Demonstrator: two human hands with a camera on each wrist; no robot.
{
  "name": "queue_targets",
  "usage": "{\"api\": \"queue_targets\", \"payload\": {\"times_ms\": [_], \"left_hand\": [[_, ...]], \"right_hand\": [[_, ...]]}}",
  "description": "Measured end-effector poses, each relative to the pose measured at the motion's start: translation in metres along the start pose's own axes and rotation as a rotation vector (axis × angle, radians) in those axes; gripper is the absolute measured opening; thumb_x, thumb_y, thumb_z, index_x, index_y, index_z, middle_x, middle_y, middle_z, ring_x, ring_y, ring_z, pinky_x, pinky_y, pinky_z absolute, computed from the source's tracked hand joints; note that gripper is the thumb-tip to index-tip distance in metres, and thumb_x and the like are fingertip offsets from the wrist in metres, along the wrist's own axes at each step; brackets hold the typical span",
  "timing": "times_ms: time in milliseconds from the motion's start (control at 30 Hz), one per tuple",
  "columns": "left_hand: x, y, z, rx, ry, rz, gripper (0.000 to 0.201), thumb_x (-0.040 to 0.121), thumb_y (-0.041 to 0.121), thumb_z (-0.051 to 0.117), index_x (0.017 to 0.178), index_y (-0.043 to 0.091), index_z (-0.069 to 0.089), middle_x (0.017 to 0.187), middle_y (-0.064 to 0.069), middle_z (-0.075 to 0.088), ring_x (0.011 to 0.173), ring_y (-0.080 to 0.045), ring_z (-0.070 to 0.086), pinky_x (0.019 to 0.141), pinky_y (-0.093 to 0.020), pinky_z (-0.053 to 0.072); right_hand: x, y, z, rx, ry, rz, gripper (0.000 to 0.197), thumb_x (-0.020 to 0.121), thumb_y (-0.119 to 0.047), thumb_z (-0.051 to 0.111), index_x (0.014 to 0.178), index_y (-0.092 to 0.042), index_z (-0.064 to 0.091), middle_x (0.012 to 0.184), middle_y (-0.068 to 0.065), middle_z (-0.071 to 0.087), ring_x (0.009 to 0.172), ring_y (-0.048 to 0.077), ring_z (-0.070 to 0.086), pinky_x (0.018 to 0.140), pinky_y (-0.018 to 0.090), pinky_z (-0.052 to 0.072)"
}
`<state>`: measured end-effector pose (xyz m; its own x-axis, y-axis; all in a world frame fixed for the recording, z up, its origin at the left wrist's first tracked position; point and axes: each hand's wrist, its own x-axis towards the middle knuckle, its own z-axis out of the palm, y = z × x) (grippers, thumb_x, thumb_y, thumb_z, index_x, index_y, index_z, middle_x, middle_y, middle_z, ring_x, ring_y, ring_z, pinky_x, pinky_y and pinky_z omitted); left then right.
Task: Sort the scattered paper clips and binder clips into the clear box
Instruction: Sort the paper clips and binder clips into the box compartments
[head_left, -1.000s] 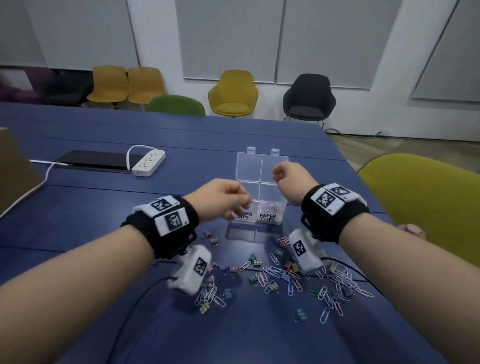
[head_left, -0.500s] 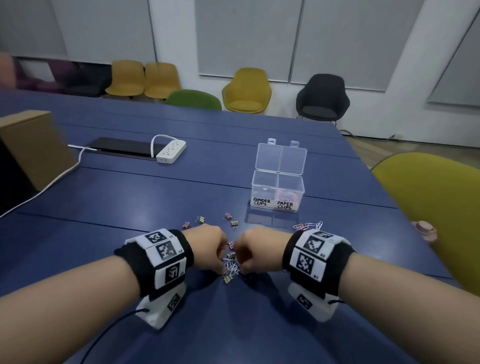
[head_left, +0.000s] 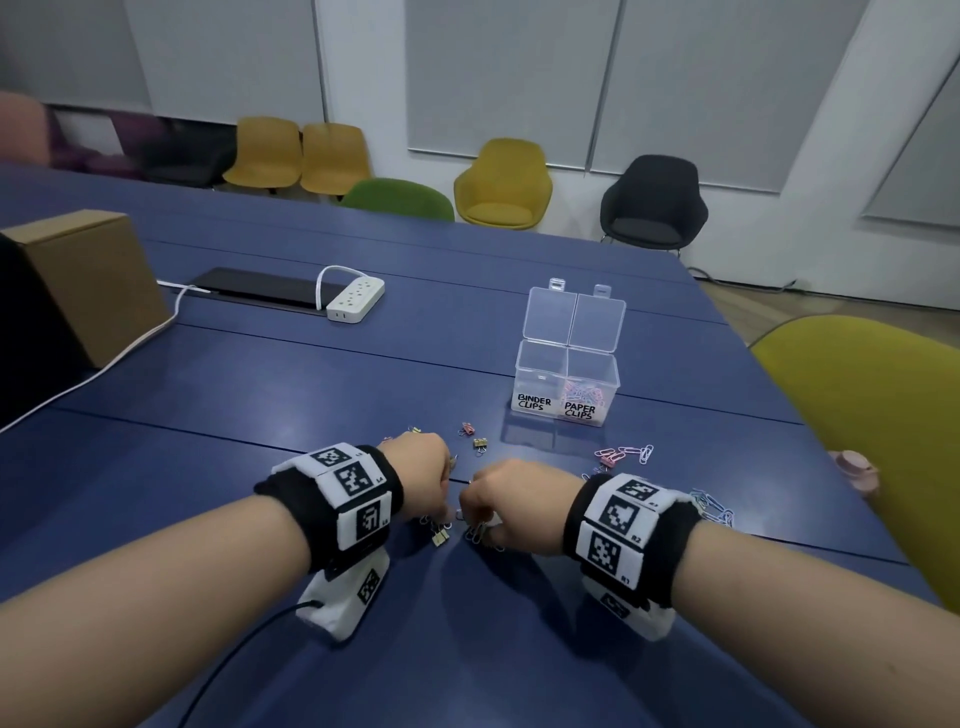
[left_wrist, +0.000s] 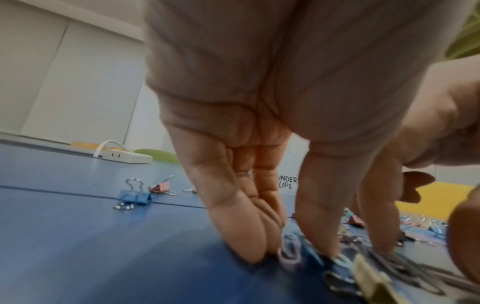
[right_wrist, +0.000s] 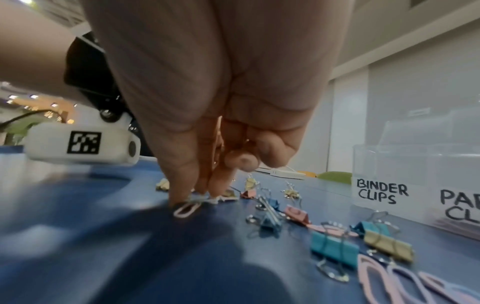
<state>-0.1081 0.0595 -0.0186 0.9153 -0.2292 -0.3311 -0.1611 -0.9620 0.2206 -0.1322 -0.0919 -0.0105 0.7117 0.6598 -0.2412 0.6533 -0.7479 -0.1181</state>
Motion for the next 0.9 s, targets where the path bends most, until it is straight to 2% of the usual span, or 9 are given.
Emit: {"api": "queue_targets", "payload": {"times_ms": [167, 300, 400, 500, 567, 633, 733, 800, 900], "left_hand": [[0.0, 0.003, 0.0, 0.025, -0.033, -0.027, 0.014, 0.076, 0.02, 0.074, 0.084, 0.016, 0.064, 0.079, -0.002, 0.062, 0.071, -0.021, 0.056, 0.066, -0.026, 0.044], [0.003, -0.001, 0.005, -0.021, -0.061, -0.036, 0.012, 0.072, 0.018, 0.071, 0.079, 0.022, 0.063, 0.076, -0.002, 0.063, 0.061, -0.021, 0.054, 0.069, -0.03, 0.055], [0.002, -0.001, 0.007, -0.061, -0.059, -0.045, 0.011, 0.07, 0.019, 0.069, 0.077, 0.024, 0.062, 0.073, -0.001, 0.062, 0.059, -0.021, 0.053, 0.07, -0.029, 0.056], [0.002, -0.004, 0.005, -0.138, -0.112, -0.042, 0.01, 0.069, 0.022, 0.069, 0.075, 0.024, 0.061, 0.073, -0.002, 0.062, 0.06, -0.02, 0.055, 0.065, -0.028, 0.054], [0.001, -0.007, 0.001, -0.206, -0.117, -0.043, 0.007, 0.068, 0.022, 0.068, 0.073, 0.022, 0.063, 0.073, -0.001, 0.063, 0.062, -0.019, 0.056, 0.064, -0.028, 0.053], [0.0, -0.011, -0.003, -0.352, -0.103, -0.047, 0.006, 0.07, 0.014, 0.067, 0.073, 0.019, 0.066, 0.071, -0.003, 0.065, 0.06, -0.018, 0.057, 0.062, -0.027, 0.053], [-0.004, -0.014, -0.009, -0.767, -0.074, -0.059, 0.015, 0.076, -0.005, 0.06, 0.074, 0.009, 0.062, 0.068, -0.011, 0.059, 0.054, -0.017, 0.055, 0.05, -0.02, 0.051], [-0.007, -0.015, -0.013, -1.123, -0.096, -0.067, 0.018, 0.081, -0.012, 0.053, 0.074, 0.005, 0.057, 0.067, -0.013, 0.054, 0.055, -0.017, 0.056, 0.051, -0.022, 0.054], [-0.005, -0.02, -0.017, -1.568, -0.111, -0.155, 0.02, 0.086, -0.007, 0.042, 0.072, 0.005, 0.051, 0.067, -0.008, 0.049, 0.05, -0.016, 0.056, 0.055, -0.025, 0.057]], "right_hand": [[0.0, 0.001, 0.003, -0.032, -0.024, 0.03, 0.02, 0.082, -0.013, 0.06, 0.102, -0.013, 0.064, 0.109, 0.011, 0.063, 0.101, 0.032, 0.058, 0.078, 0.037, 0.05], [-0.003, 0.003, 0.003, -0.053, -0.023, 0.064, 0.017, 0.084, -0.012, 0.057, 0.1, -0.012, 0.063, 0.107, 0.013, 0.063, 0.1, 0.032, 0.058, 0.072, 0.033, 0.044], [-0.007, 0.004, 0.005, -0.067, -0.019, 0.063, 0.018, 0.086, -0.013, 0.054, 0.103, -0.011, 0.062, 0.111, 0.013, 0.06, 0.103, 0.032, 0.056, 0.071, 0.031, 0.038], [-0.009, 0.006, 0.008, -0.079, -0.028, 0.083, 0.019, 0.087, -0.012, 0.051, 0.105, -0.011, 0.059, 0.112, 0.012, 0.06, 0.102, 0.032, 0.056, 0.073, 0.033, 0.039], [-0.012, 0.009, 0.009, -0.058, -0.027, 0.099, 0.014, 0.087, -0.011, 0.049, 0.099, -0.013, 0.057, 0.109, 0.012, 0.062, 0.097, 0.031, 0.056, 0.073, 0.034, 0.042], [-0.015, 0.013, 0.007, 0.016, 0.003, 0.122, 0.009, 0.087, -0.012, 0.049, 0.091, -0.016, 0.056, 0.103, 0.011, 0.065, 0.084, 0.026, 0.052, 0.07, 0.031, 0.041], [-0.019, 0.025, 0.001, 0.19, 0.093, 0.178, 0.006, 0.085, -0.016, 0.057, 0.081, -0.02, 0.056, 0.089, 0.004, 0.066, 0.077, 0.016, 0.05, 0.071, 0.025, 0.041], [-0.022, 0.038, 0.0, 0.482, 0.136, 0.238, 0.016, 0.082, -0.015, 0.066, 0.074, -0.022, 0.054, 0.077, -0.001, 0.064, 0.067, 0.013, 0.053, 0.066, 0.025, 0.043], [-0.027, 0.048, 0.001, 1.061, 0.205, 0.291, 0.013, 0.085, -0.004, 0.063, 0.085, -0.016, 0.059, 0.069, 0.002, 0.062, 0.052, 0.009, 0.052, 0.048, 0.022, 0.039]]}}
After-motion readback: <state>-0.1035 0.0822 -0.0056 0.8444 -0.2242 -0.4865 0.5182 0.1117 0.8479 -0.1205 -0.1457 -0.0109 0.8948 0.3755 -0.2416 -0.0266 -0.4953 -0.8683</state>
